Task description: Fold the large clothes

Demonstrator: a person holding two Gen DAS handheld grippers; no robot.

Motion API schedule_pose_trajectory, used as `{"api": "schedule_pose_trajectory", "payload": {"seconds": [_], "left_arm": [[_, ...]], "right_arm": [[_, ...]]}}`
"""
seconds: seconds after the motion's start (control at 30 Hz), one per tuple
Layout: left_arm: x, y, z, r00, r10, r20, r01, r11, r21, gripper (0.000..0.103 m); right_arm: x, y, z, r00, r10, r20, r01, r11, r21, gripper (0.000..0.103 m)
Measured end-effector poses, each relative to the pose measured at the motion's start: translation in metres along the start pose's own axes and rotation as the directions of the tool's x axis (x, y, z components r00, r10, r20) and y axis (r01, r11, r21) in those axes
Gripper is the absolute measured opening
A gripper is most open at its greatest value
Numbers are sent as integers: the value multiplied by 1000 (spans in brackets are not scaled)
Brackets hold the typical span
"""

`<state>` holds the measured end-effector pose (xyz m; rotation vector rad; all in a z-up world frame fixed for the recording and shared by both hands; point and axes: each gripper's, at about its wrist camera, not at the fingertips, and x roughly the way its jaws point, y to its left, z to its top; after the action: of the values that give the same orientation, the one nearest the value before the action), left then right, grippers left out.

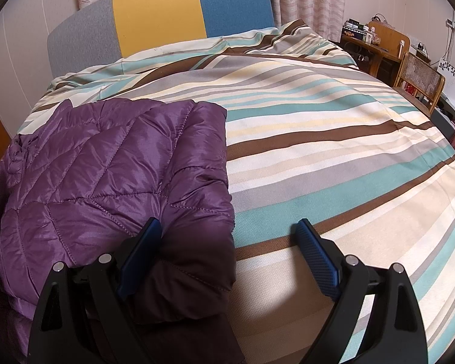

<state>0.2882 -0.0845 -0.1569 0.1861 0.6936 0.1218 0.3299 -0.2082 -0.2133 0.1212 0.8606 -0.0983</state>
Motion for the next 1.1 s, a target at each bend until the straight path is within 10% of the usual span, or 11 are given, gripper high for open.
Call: {"api": "schedule_pose_trajectory", "payload": {"seconds": [0.1,0.27,0.5,0.77,1.1], "left_arm": [[21,-21,-6,993,48,-103,-34,991,132,16],[22,-46,-12,986,156,-66,-132,949,285,28],[-8,-50,-6,998,12,61,-30,953,301,85],[-33,-57,-14,989,-102,104,61,940,336,85],[-75,24,-31,982,-141,126,130,987,94,93]], "right_arm": [[0,-1,0,1000,5,0,-5,1000,3,90],[0,-2,0,1000,9,-2,-9,1000,6,91],[1,-3,0,1000,14,-4,-14,1000,10,91],[1,-4,0,1000,21,-4,-21,1000,15,92],[-13,-20,4,994,109,23,-110,990,85,93]]}}
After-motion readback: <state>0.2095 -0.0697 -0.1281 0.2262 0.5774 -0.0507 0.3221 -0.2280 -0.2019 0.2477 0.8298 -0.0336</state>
